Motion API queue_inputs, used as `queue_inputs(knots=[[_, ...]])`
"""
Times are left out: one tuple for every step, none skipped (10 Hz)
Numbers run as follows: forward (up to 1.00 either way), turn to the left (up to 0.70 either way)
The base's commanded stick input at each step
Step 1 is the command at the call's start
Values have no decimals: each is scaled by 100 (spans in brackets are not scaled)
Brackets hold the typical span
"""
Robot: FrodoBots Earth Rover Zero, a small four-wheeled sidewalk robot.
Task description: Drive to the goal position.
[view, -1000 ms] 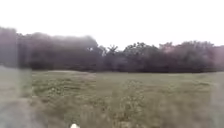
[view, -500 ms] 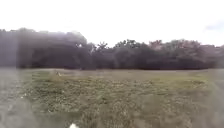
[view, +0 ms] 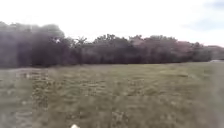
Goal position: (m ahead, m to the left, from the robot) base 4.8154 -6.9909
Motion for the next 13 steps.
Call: queue_inputs(knots=[[100, -40], [100, -40], [100, -40], [100, -40], [100, -40], [100, -40], [100, -40], [100, -40], [100, -40], [100, -40], [100, -40], [100, -40], [100, -40]])
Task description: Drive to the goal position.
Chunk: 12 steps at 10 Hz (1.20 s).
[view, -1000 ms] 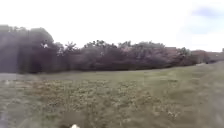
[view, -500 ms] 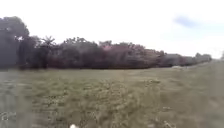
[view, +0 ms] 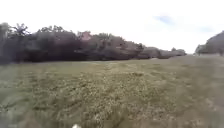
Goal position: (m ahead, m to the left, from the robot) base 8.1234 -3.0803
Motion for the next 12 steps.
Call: queue_inputs(knots=[[100, -24], [100, -7], [100, 0], [100, 0], [100, 0], [100, 0], [100, 0], [100, 0], [100, 0], [100, 0], [100, 0], [100, 0]])
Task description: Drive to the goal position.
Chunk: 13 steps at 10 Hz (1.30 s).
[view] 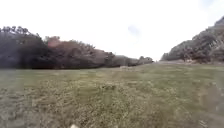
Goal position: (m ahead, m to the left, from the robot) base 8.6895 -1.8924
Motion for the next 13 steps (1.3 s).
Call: queue_inputs(knots=[[100, 0], [100, 0], [100, 0], [100, 0], [100, 0], [100, 0], [100, 0], [100, 0], [100, 0], [100, -7], [100, -13], [100, -40], [100, -40]])
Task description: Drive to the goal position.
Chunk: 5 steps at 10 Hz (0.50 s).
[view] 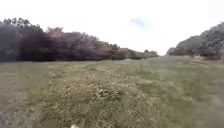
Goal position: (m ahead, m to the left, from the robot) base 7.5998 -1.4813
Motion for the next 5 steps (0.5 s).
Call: queue_inputs(knots=[[100, -40], [100, -40], [100, -40], [100, -40], [100, -40]])
